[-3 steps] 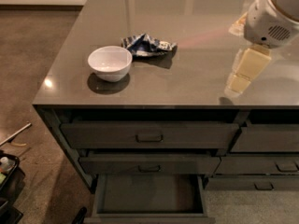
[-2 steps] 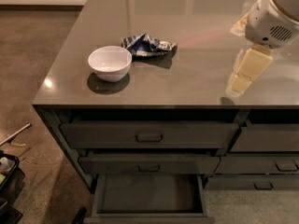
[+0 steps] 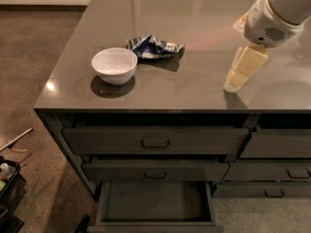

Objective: Place blue chip bag into bottom drawer

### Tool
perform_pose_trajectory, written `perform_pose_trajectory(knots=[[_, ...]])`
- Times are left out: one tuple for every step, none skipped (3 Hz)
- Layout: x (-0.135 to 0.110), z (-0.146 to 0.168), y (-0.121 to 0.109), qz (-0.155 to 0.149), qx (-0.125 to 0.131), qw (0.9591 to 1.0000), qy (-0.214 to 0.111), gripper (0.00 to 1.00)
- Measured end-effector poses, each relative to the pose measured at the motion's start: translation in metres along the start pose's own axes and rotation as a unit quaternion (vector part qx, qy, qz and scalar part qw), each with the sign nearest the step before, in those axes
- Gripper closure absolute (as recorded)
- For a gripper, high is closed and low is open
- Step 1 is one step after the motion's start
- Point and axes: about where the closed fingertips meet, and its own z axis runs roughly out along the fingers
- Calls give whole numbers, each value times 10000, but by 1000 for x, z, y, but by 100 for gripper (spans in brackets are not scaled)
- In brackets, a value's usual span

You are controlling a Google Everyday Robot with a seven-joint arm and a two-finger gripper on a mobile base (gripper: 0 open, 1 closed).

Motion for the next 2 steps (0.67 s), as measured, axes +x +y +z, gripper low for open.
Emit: perform_pose_trajectory(knots=[[-25, 20, -31, -268, 147, 9990, -337, 0], [-68, 45, -72, -532, 217, 9938, -955, 0]])
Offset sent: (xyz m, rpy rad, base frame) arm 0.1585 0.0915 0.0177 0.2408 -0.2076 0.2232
